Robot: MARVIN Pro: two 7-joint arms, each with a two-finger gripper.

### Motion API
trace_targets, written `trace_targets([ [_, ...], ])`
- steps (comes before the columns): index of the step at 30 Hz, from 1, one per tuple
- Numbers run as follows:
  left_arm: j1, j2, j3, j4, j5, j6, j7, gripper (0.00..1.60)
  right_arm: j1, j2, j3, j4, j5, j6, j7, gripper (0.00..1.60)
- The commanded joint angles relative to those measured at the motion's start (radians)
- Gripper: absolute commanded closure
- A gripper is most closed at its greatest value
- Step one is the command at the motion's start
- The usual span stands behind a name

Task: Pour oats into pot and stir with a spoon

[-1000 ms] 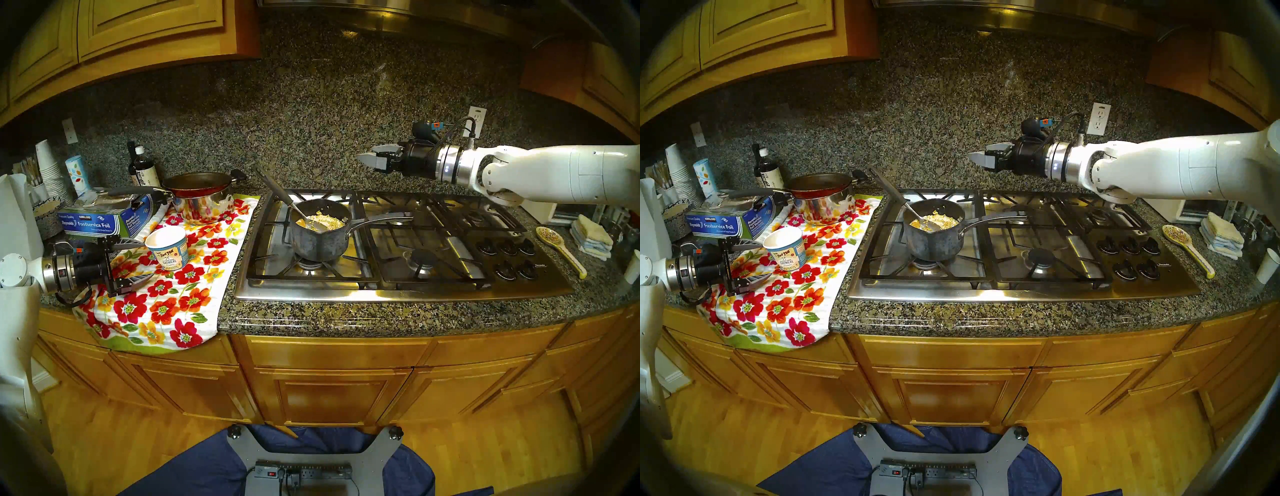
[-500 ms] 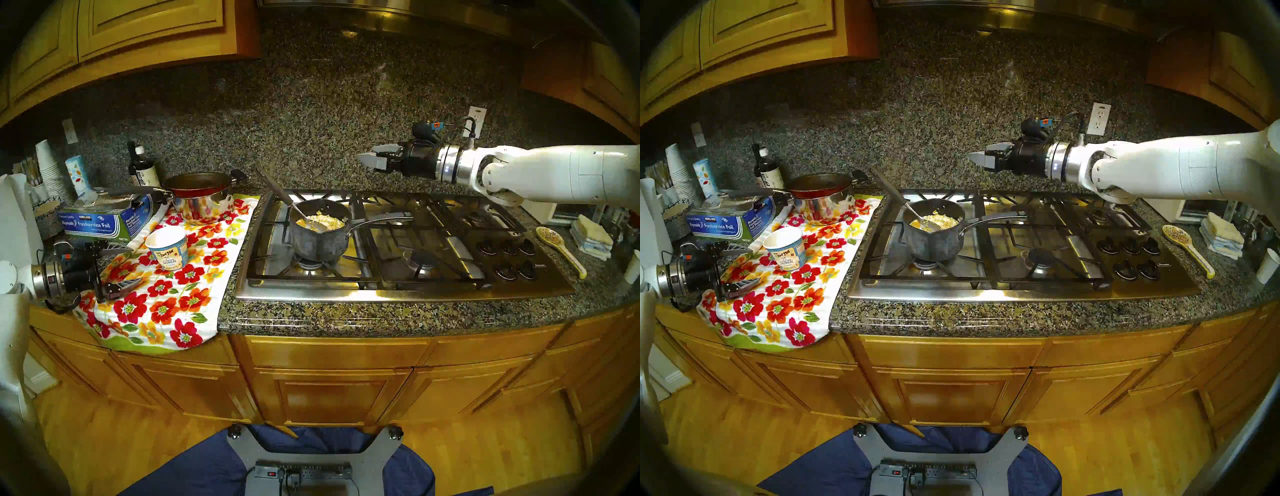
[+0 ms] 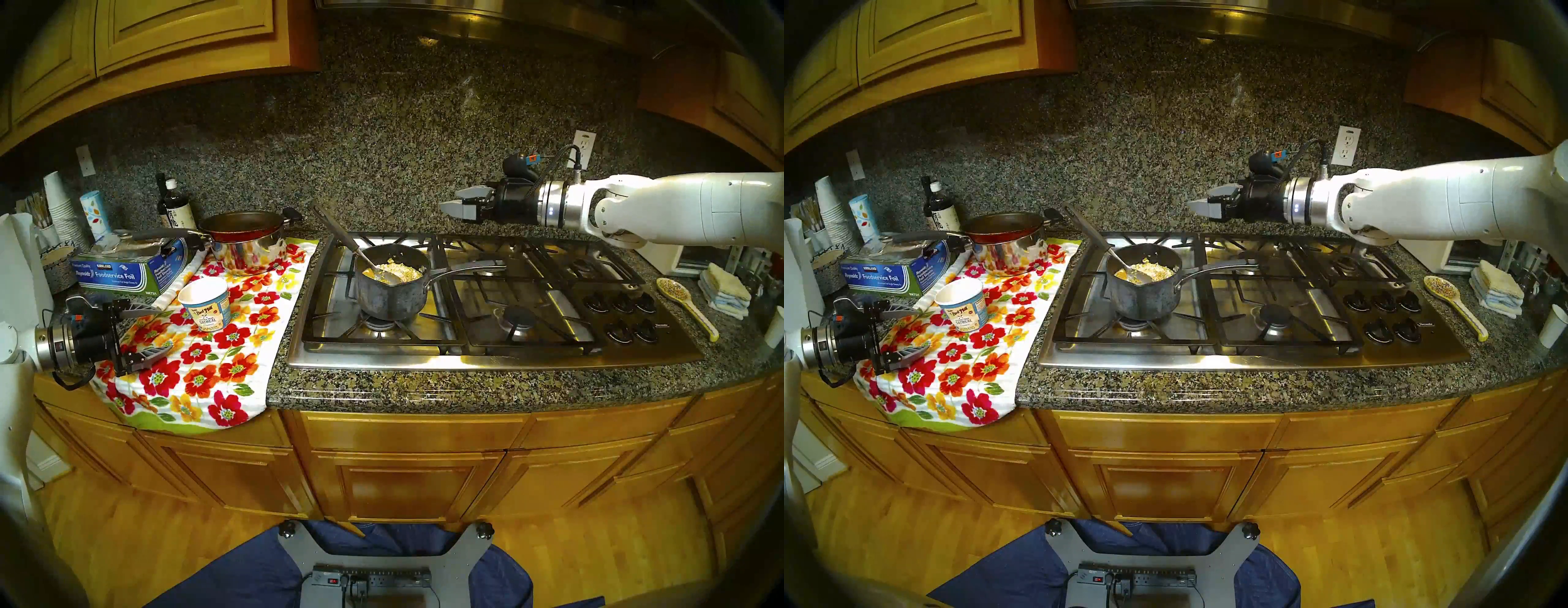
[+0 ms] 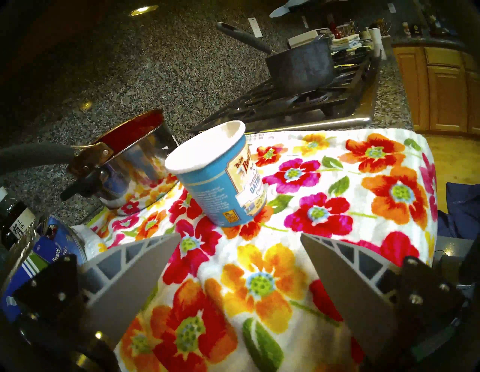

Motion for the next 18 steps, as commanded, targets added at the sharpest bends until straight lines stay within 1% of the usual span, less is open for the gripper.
trace_targets([
  [1, -0.011, 0.021, -0.022, -0.020, -0.023, 0.000, 0.002, 0.00, 0.085, -0.045, 0.015, 0.000, -0.043, 0.019, 0.017, 0.00],
  [8, -0.010, 0.021, -0.023, -0.022, -0.023, 0.002, 0.002, 0.00, 0.094, -0.060, 0.035, 0.006, -0.045, 0.037, 0.020, 0.00],
  [18, -0.008, 0.021, -0.025, -0.024, -0.027, 0.004, 0.002, 0.00, 0.073, -0.091, 0.062, 0.028, -0.038, 0.058, 0.028, 0.00],
])
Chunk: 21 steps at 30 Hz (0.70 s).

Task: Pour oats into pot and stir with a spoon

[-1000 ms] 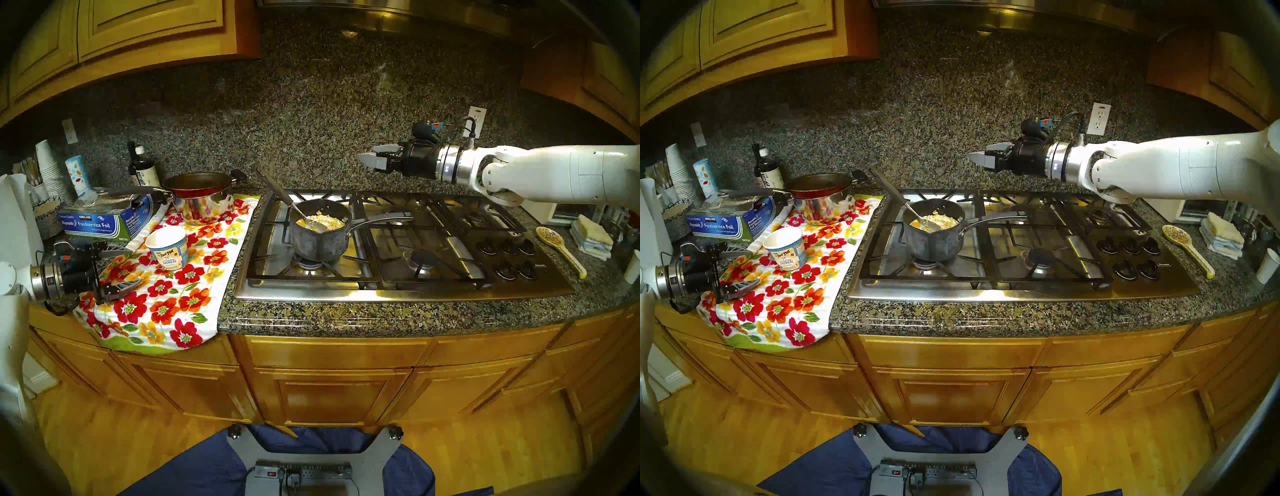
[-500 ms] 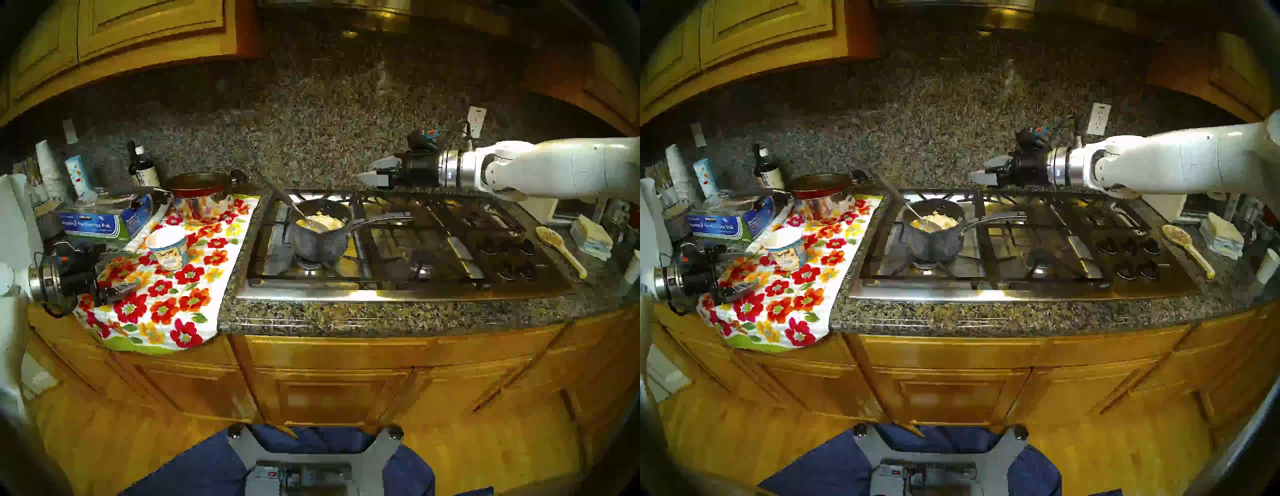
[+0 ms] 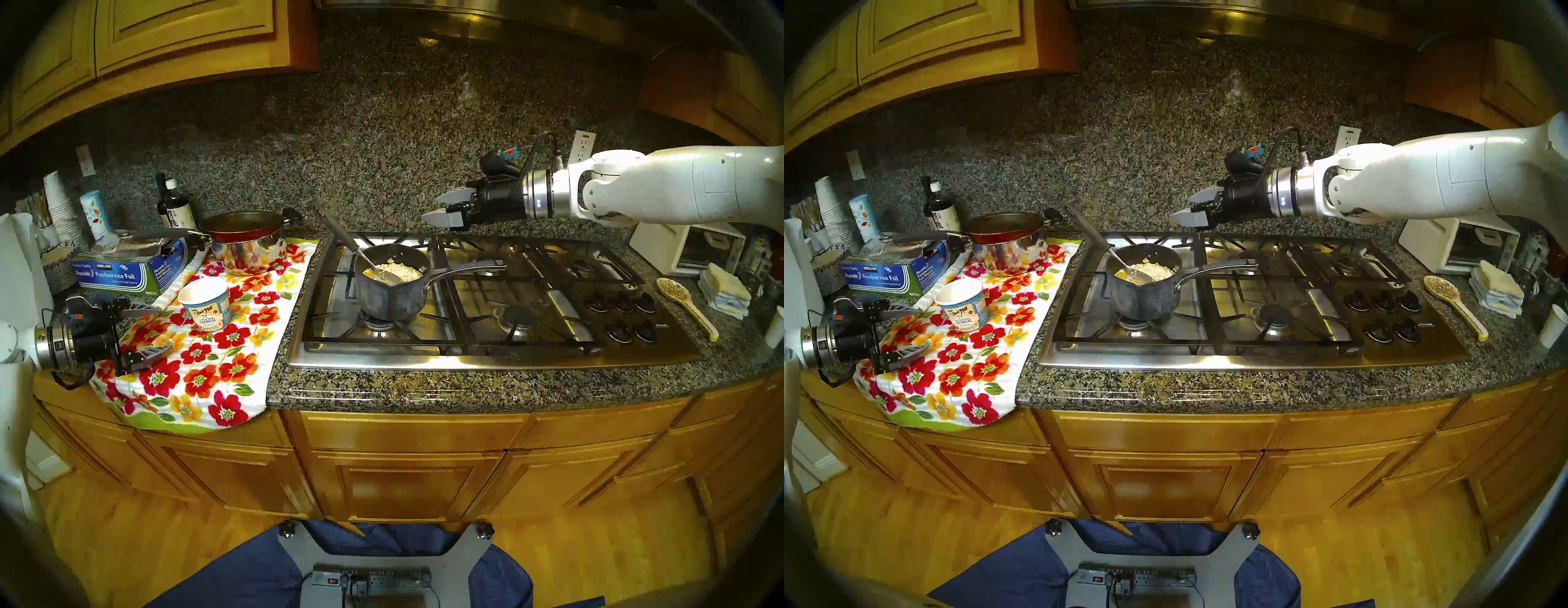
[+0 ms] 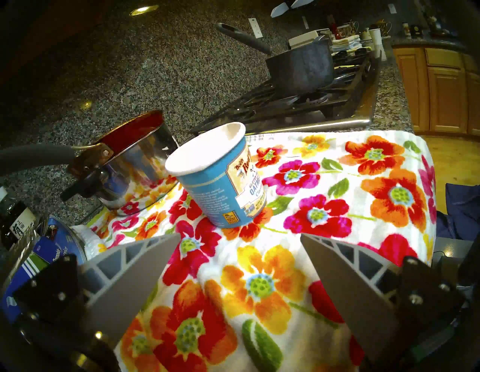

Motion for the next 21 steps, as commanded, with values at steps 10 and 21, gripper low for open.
trace_targets([
  [10, -0.010, 0.021, -0.023, -0.018, -0.028, -0.004, 0.002, 0.00, 0.002, -0.080, 0.074, 0.045, 0.031, 0.016, 0.016, 0.00],
  [21, -0.009, 0.022, -0.022, -0.019, -0.030, -0.005, 0.002, 0.00, -0.007, -0.121, 0.106, 0.063, 0.045, 0.025, 0.039, 0.00],
])
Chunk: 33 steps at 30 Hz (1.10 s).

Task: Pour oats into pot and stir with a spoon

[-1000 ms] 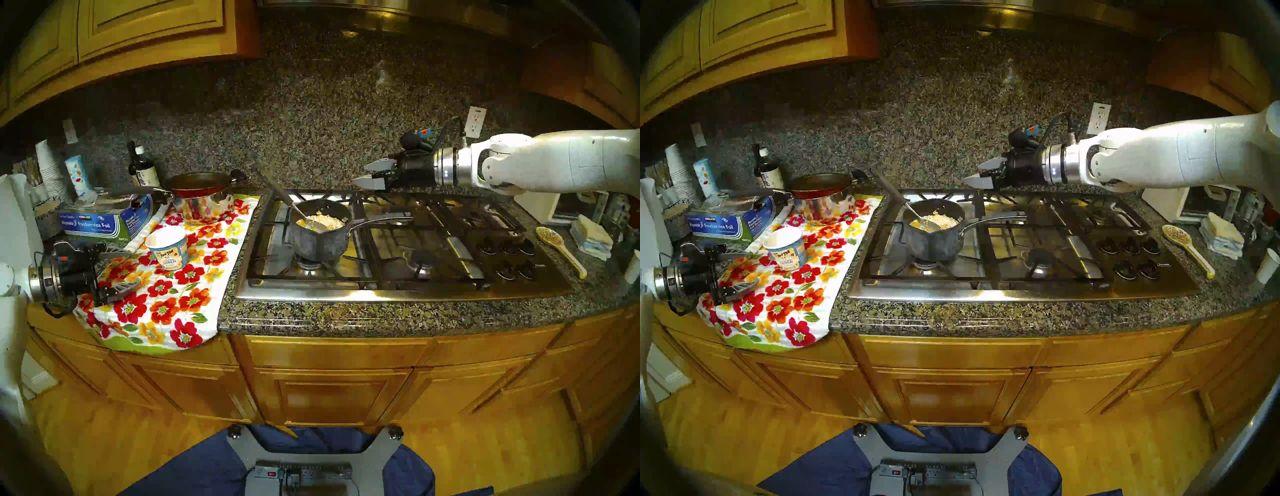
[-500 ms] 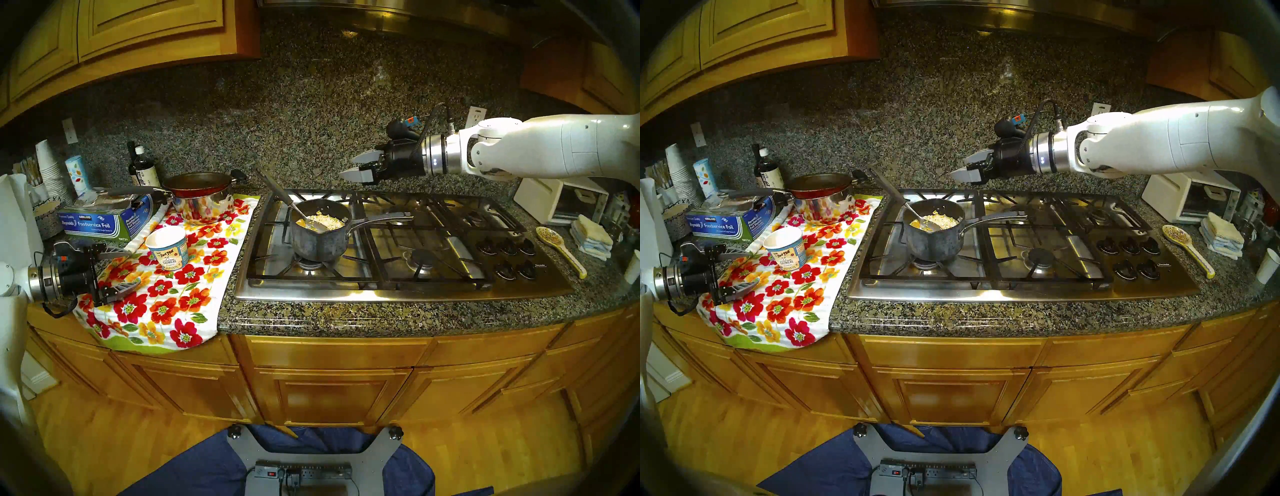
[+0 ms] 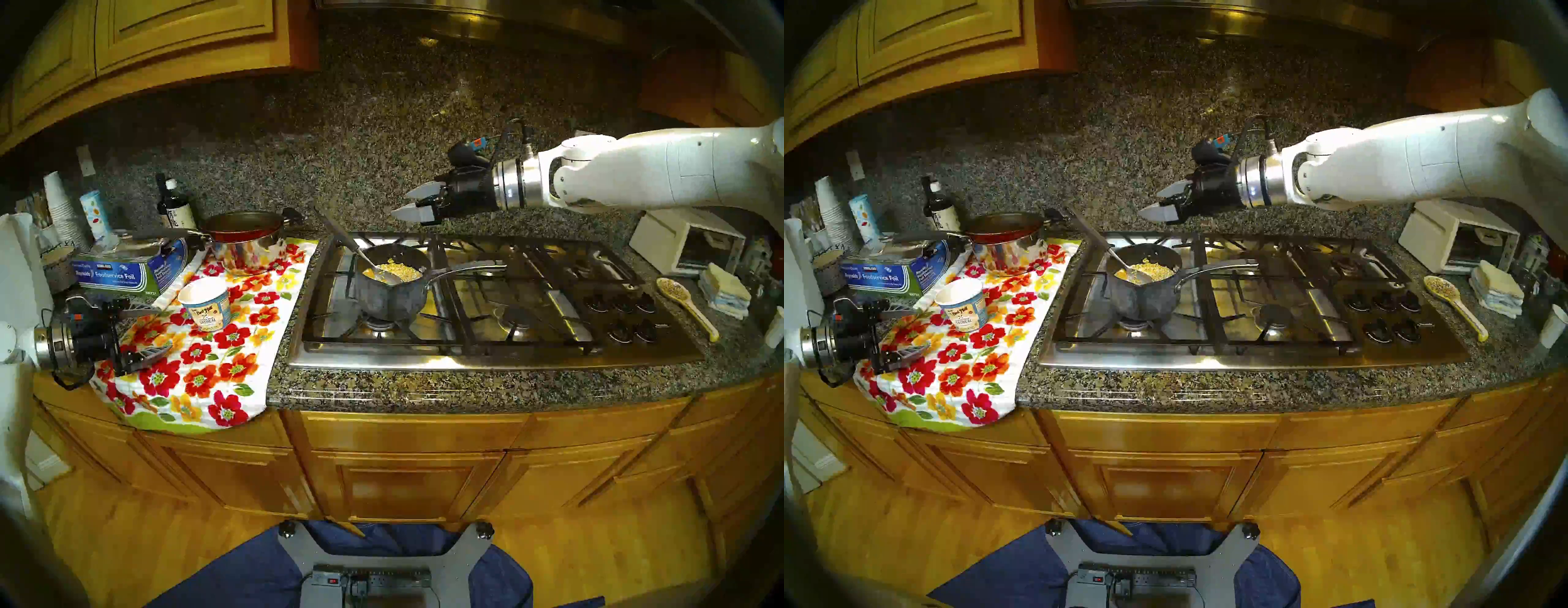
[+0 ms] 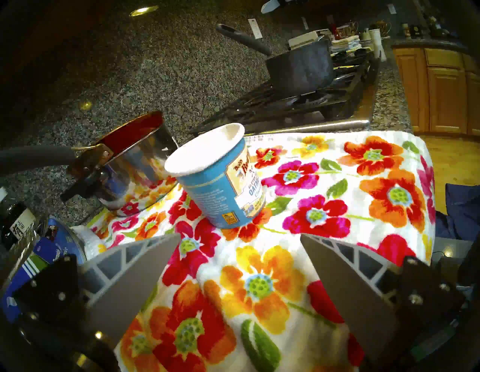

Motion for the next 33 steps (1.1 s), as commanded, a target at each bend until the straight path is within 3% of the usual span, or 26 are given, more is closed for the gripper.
trace_targets([
  [1, -0.014, 0.021, -0.020, -0.016, -0.024, -0.003, 0.002, 0.00, 0.023, -0.032, 0.043, 0.034, 0.016, -0.002, 0.005, 0.00],
  [22, -0.012, 0.023, -0.019, -0.016, -0.030, -0.004, 0.002, 0.00, 0.000, -0.043, 0.043, 0.059, 0.037, 0.007, 0.024, 0.00],
  [33, -0.011, 0.023, -0.018, -0.016, -0.031, -0.004, 0.002, 0.00, -0.095, -0.135, 0.083, 0.104, 0.065, -0.003, 0.017, 0.00],
])
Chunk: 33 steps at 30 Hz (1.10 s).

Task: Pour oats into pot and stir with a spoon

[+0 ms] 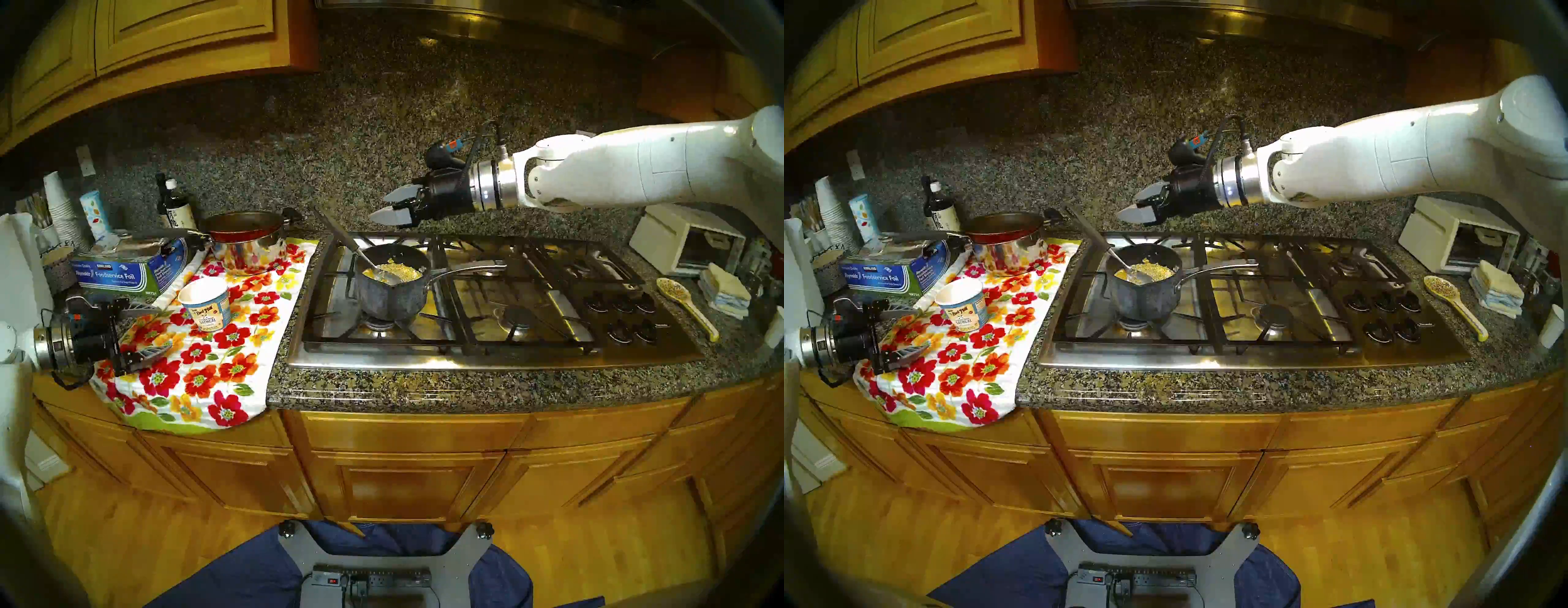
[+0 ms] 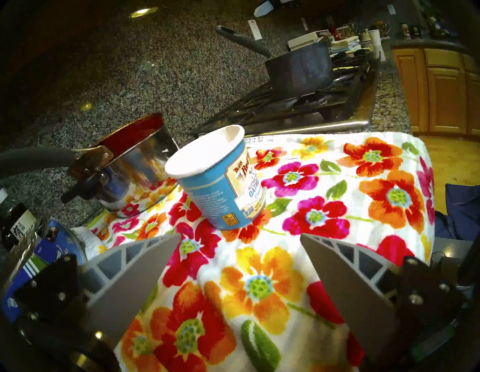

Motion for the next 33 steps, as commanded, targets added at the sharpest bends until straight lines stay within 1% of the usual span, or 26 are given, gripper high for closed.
trace_targets([
  [1, -0.015, 0.021, -0.018, -0.015, -0.023, -0.001, 0.003, 0.00, -0.027, -0.051, 0.048, 0.047, 0.028, -0.006, 0.000, 0.00],
  [5, -0.015, 0.021, -0.018, -0.015, -0.023, -0.001, 0.003, 0.00, -0.046, -0.067, 0.061, 0.070, 0.036, -0.004, 0.005, 0.00],
  [8, -0.014, 0.021, -0.018, -0.015, -0.023, -0.001, 0.003, 0.00, -0.074, -0.097, 0.075, 0.104, 0.045, 0.001, 0.011, 0.00],
  [10, -0.014, 0.021, -0.018, -0.015, -0.023, -0.001, 0.003, 0.00, -0.081, -0.104, 0.078, 0.112, 0.046, 0.002, 0.012, 0.00],
  [11, -0.014, 0.021, -0.018, -0.016, -0.023, -0.001, 0.003, 0.00, -0.097, -0.122, 0.085, 0.134, 0.048, 0.004, 0.019, 0.00],
  [12, -0.014, 0.021, -0.018, -0.016, -0.023, -0.001, 0.003, 0.00, -0.097, -0.122, 0.085, 0.134, 0.048, 0.004, 0.019, 0.00],
  [21, -0.014, 0.021, -0.018, -0.016, -0.022, -0.002, 0.003, 0.00, -0.148, -0.195, 0.112, 0.246, 0.060, 0.025, 0.045, 0.00],
  [29, -0.014, 0.021, -0.018, -0.016, -0.023, -0.002, 0.003, 0.00, -0.205, -0.246, 0.129, 0.362, 0.067, 0.049, 0.087, 0.00],
  [30, -0.014, 0.021, -0.018, -0.016, -0.023, -0.002, 0.003, 0.00, -0.205, -0.246, 0.128, 0.360, 0.067, 0.049, 0.082, 0.00],
  [33, -0.014, 0.021, -0.018, -0.015, -0.024, -0.002, 0.003, 0.00, -0.233, -0.264, 0.133, 0.413, 0.069, 0.060, 0.108, 0.00],
])
